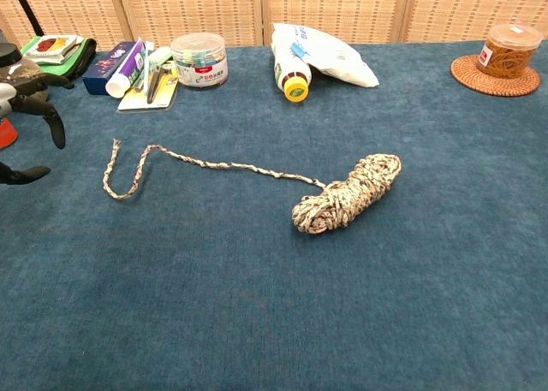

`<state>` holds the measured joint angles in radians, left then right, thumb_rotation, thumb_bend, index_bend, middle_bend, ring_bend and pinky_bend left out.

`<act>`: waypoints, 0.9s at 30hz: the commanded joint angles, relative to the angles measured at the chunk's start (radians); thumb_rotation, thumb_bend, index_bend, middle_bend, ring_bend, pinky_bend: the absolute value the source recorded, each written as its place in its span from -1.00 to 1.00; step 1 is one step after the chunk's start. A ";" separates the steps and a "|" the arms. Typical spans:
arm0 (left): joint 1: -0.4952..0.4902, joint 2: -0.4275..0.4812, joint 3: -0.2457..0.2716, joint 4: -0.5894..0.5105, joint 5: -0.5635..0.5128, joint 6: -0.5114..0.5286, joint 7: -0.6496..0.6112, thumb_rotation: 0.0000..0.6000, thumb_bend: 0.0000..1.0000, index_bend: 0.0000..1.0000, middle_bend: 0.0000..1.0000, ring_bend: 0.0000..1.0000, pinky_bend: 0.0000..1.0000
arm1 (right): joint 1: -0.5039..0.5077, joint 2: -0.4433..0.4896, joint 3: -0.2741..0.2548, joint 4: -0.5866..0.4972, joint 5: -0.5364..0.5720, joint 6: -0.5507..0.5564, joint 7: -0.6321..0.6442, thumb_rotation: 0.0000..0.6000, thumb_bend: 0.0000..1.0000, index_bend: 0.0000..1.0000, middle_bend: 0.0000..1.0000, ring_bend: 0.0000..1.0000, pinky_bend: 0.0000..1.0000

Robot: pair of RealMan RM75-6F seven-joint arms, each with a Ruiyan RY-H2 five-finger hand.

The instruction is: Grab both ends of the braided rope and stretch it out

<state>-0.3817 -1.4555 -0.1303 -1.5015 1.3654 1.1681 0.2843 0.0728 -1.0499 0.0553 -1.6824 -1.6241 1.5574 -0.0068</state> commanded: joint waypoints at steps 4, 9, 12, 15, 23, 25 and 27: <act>-0.030 -0.075 0.001 0.074 -0.026 -0.024 0.000 1.00 -0.39 -0.07 -1.00 -1.00 -1.00 | 0.002 0.001 -0.001 -0.001 0.001 -0.005 0.004 1.00 -1.00 -1.00 -1.00 -1.00 -1.00; -0.042 -0.111 0.006 0.109 -0.036 -0.032 0.003 1.00 -0.34 -0.07 -1.00 -1.00 -1.00 | 0.004 0.001 -0.003 -0.001 -0.001 -0.008 0.006 1.00 -1.00 -1.00 -1.00 -1.00 -1.00; -0.048 -0.119 0.007 0.114 -0.043 -0.039 0.009 1.00 -0.31 -0.07 -1.00 -1.00 -1.00 | 0.004 0.002 -0.004 -0.002 0.000 -0.009 0.007 1.00 -1.00 -1.00 -1.00 -1.00 -1.00; -0.055 -0.126 0.008 0.116 -0.051 -0.047 0.020 1.00 -0.30 -0.07 -1.00 -1.00 -1.00 | 0.005 0.002 -0.004 -0.003 0.000 -0.009 0.009 1.00 -1.00 -1.00 -1.00 -1.00 -1.00; -0.086 -0.153 -0.006 0.138 -0.097 -0.078 0.061 1.00 -0.29 -0.05 -1.00 -1.00 -1.00 | 0.006 0.003 -0.004 -0.003 0.004 -0.012 0.011 1.00 -1.00 -1.00 -1.00 -1.00 -1.00; -0.092 -0.160 -0.008 0.147 -0.105 -0.082 0.070 1.00 -0.29 -0.05 -1.00 -1.00 -1.00 | 0.007 0.003 -0.003 -0.003 0.005 -0.013 0.013 1.00 -1.00 -1.00 -1.00 -1.00 -1.00; -0.099 -0.170 -0.009 0.158 -0.113 -0.087 0.080 1.00 -0.29 -0.05 -1.00 -1.00 -1.00 | 0.008 0.003 -0.003 -0.002 0.006 -0.015 0.014 1.00 -1.00 -1.00 -1.00 -1.00 -1.00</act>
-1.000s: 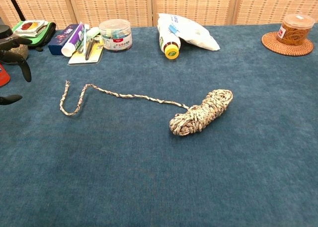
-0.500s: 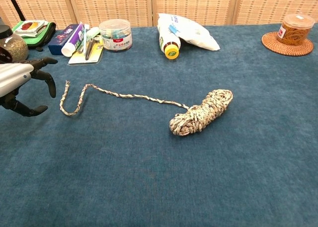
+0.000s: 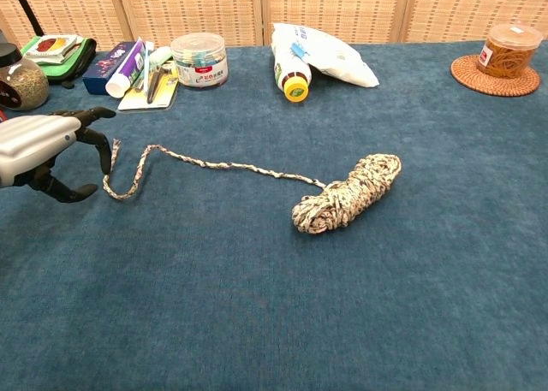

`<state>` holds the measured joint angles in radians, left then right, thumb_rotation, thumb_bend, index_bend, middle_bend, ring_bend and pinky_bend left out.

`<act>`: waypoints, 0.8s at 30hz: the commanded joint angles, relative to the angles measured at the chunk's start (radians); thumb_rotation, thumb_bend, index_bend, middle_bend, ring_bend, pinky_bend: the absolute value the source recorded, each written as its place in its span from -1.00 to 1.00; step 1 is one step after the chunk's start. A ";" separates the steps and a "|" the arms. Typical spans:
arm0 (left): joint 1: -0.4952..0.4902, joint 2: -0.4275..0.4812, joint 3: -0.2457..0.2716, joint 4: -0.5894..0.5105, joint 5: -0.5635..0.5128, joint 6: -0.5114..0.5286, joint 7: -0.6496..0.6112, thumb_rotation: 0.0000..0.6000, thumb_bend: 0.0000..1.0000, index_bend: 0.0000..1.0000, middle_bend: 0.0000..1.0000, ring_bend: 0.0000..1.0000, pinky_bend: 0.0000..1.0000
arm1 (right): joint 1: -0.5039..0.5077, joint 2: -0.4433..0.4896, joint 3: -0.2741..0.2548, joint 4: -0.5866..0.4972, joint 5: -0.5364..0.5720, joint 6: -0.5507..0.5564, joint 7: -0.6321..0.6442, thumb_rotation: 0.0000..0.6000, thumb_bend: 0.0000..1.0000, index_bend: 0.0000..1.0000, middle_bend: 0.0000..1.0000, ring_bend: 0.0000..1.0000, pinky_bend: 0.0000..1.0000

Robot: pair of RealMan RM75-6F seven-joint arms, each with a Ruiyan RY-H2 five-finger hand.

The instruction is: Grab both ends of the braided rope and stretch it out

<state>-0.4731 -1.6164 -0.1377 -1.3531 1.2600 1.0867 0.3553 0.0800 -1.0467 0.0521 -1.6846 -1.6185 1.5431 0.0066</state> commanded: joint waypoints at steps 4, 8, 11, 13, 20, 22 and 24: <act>-0.017 -0.026 -0.001 0.024 -0.013 -0.004 0.027 1.00 -0.29 -0.04 -1.00 -1.00 -1.00 | 0.001 0.000 0.001 0.001 0.002 -0.001 0.001 1.00 -1.00 -1.00 -1.00 -1.00 -1.00; -0.024 -0.041 0.002 0.030 -0.015 0.002 0.044 1.00 -0.28 -0.03 -1.00 -1.00 -1.00 | 0.001 0.001 0.001 0.000 0.003 0.000 0.003 1.00 -1.00 -1.00 -1.00 -1.00 -1.00; -0.026 -0.046 0.004 0.030 -0.016 0.006 0.053 1.00 -0.28 -0.02 -1.00 -1.00 -1.00 | 0.001 0.002 0.001 0.001 0.003 0.001 0.005 1.00 -1.00 -1.00 -1.00 -1.00 -1.00; -0.027 -0.048 0.005 0.030 -0.019 0.007 0.058 1.00 -0.28 -0.01 -1.00 -1.00 -1.00 | 0.001 0.002 0.001 0.001 0.003 0.001 0.006 1.00 -1.00 -1.00 -1.00 -1.00 -1.00; -0.030 -0.056 0.013 0.036 -0.031 0.007 0.072 1.00 -0.28 0.02 -1.00 -1.00 -1.00 | 0.001 0.003 0.001 0.002 0.003 0.001 0.010 1.00 -1.00 -1.00 -1.00 -1.00 -1.00; -0.031 -0.058 0.013 0.037 -0.033 0.008 0.074 1.00 -0.28 0.02 -1.00 -1.00 -1.00 | 0.001 0.004 0.001 0.002 0.003 0.001 0.011 1.00 -1.00 -1.00 -1.00 -1.00 -1.00; -0.031 -0.059 0.014 0.038 -0.035 0.008 0.074 1.00 -0.28 0.02 -1.00 -1.00 -1.00 | 0.001 0.004 0.001 0.002 0.002 0.002 0.012 1.00 -1.00 -1.00 -1.00 -1.00 -1.00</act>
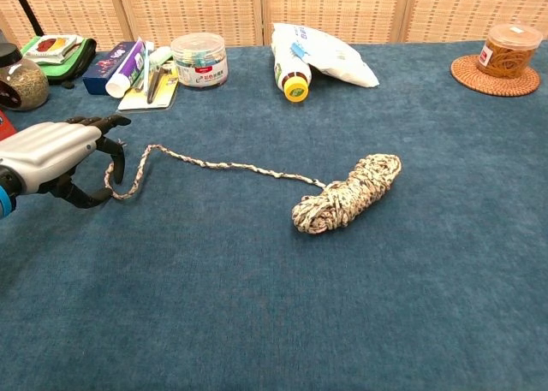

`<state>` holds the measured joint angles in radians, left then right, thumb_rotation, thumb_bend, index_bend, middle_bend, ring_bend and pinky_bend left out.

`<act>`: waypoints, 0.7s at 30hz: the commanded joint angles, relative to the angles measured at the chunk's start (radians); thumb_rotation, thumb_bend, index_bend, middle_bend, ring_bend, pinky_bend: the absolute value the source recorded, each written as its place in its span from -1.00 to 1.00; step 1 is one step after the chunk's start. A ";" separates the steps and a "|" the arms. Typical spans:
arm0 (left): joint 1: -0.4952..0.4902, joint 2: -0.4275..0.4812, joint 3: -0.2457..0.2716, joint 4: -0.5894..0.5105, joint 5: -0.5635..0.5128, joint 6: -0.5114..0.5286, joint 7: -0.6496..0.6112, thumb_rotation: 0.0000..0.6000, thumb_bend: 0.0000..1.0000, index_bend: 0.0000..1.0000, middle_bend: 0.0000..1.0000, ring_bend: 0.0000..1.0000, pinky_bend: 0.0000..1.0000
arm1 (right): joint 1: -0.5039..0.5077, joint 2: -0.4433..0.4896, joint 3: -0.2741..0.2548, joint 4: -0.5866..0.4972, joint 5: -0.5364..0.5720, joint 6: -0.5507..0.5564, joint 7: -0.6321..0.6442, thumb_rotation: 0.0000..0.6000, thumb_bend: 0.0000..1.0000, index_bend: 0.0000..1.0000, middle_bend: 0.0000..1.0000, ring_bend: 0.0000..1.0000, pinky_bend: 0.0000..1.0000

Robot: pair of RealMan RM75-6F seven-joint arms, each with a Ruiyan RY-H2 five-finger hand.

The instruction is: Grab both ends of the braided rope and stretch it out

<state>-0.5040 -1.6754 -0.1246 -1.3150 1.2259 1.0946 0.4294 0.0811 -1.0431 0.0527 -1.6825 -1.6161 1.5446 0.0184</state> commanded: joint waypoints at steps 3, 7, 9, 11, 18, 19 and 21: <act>-0.002 -0.002 0.001 0.002 -0.003 0.000 0.001 1.00 -0.28 0.02 -1.00 -1.00 -1.00 | 0.000 0.000 0.000 0.000 0.001 0.000 0.002 1.00 -1.00 -1.00 -1.00 -1.00 -1.00; -0.003 -0.004 0.001 0.001 -0.004 0.001 0.002 1.00 -0.27 0.02 -1.00 -1.00 -1.00 | 0.000 0.001 0.000 0.000 0.001 0.001 0.003 1.00 -1.00 -1.00 -1.00 -1.00 -1.00; -0.004 -0.004 0.002 -0.001 -0.005 0.003 0.003 1.00 -0.27 0.02 -1.00 -1.00 -1.00 | 0.000 0.001 0.000 0.000 0.001 0.001 0.003 1.00 -1.00 -1.00 -1.00 -1.00 -1.00; -0.003 -0.003 0.004 -0.005 -0.006 0.003 0.002 1.00 -0.27 0.02 -1.00 -1.00 -1.00 | 0.000 0.002 0.000 0.000 0.000 0.001 0.004 1.00 -1.00 -1.00 -1.00 -1.00 -1.00; 0.009 0.017 0.009 -0.025 -0.007 0.021 0.002 1.00 -0.27 0.02 -1.00 -1.00 -1.00 | 0.000 0.003 -0.001 -0.001 -0.001 0.001 0.004 1.00 -1.00 -1.00 -1.00 -1.00 -1.00; 0.009 0.017 0.010 -0.025 -0.008 0.020 0.003 1.00 -0.27 0.02 -1.00 -1.00 -1.00 | 0.000 0.002 -0.002 -0.001 -0.001 0.000 0.003 1.00 -1.00 -1.00 -1.00 -1.00 -1.00; 0.007 0.017 0.010 -0.026 -0.012 0.017 0.005 1.00 -0.27 0.02 -1.00 -1.00 -1.00 | 0.000 0.002 -0.002 -0.001 -0.001 0.000 0.003 1.00 -1.00 -1.00 -1.00 -1.00 -1.00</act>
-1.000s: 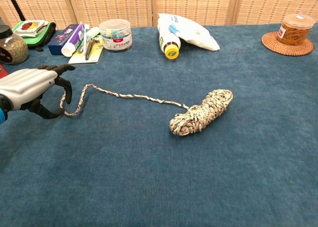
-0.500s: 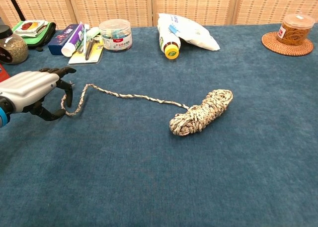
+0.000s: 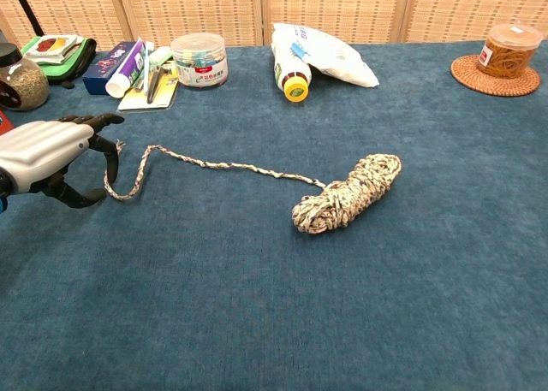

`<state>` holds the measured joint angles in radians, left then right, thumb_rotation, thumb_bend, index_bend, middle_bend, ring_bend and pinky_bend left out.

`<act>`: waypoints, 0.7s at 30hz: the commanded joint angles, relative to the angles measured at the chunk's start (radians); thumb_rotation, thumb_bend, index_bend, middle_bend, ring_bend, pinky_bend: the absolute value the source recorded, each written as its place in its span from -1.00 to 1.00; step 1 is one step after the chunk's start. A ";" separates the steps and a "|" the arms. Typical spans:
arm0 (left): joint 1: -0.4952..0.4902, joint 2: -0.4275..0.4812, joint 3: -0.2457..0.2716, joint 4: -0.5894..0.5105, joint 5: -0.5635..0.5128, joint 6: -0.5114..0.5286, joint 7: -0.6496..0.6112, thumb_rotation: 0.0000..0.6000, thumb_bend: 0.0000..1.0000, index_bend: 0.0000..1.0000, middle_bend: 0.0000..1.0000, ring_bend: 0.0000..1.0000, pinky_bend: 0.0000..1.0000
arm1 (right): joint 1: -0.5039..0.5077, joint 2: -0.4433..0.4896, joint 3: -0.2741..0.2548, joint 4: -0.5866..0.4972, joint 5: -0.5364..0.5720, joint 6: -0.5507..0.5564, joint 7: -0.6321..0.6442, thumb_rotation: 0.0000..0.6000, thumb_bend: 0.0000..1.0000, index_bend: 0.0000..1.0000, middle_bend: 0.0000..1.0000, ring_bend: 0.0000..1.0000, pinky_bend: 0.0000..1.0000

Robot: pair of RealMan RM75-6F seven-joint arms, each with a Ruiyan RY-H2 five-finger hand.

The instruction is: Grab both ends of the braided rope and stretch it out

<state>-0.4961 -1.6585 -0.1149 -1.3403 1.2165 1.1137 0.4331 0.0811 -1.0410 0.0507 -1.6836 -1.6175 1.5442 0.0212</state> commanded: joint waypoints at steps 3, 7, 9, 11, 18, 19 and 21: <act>-0.004 -0.005 0.001 0.002 -0.005 -0.005 0.004 1.00 -0.27 0.02 -1.00 -1.00 -1.00 | 0.000 0.000 0.001 -0.001 0.001 0.001 -0.001 1.00 -1.00 -1.00 -1.00 -1.00 -1.00; -0.010 -0.010 -0.001 0.005 -0.009 -0.010 0.007 1.00 -0.27 0.02 -1.00 -1.00 -1.00 | 0.000 0.000 0.000 -0.001 0.002 -0.001 -0.002 1.00 -1.00 -1.00 -1.00 -1.00 -1.00; -0.012 -0.012 -0.004 0.005 -0.011 -0.011 0.009 1.00 -0.27 0.02 -1.00 -1.00 -1.00 | 0.001 0.000 0.000 -0.001 0.002 -0.002 -0.001 1.00 -1.00 -1.00 -1.00 -1.00 -1.00; -0.015 -0.013 -0.005 0.007 -0.013 -0.012 0.013 1.00 -0.27 0.02 -1.00 -1.00 -1.00 | 0.001 -0.001 0.000 0.000 0.003 -0.003 -0.001 1.00 -1.00 -1.00 -1.00 -1.00 -1.00; -0.020 -0.016 -0.005 0.010 -0.022 -0.017 0.020 1.00 -0.27 0.02 -1.00 -1.00 -1.00 | 0.002 0.000 0.000 0.002 0.003 -0.004 0.002 1.00 -1.00 -1.00 -1.00 -1.00 -1.00; -0.020 -0.016 -0.005 0.010 -0.024 -0.019 0.020 1.00 -0.27 0.02 -1.00 -1.00 -1.00 | 0.002 0.000 0.000 0.002 0.003 -0.004 0.003 1.00 -1.00 -1.00 -1.00 -1.00 -1.00; -0.021 -0.017 -0.006 0.011 -0.027 -0.020 0.019 1.00 -0.27 0.02 -1.00 -1.00 -1.00 | 0.002 0.000 0.000 0.002 0.002 -0.004 0.003 1.00 -1.00 -1.00 -1.00 -1.00 -1.00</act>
<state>-0.5167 -1.6755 -0.1207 -1.3296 1.1896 1.0935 0.4519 0.0829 -1.0408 0.0502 -1.6815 -1.6151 1.5402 0.0246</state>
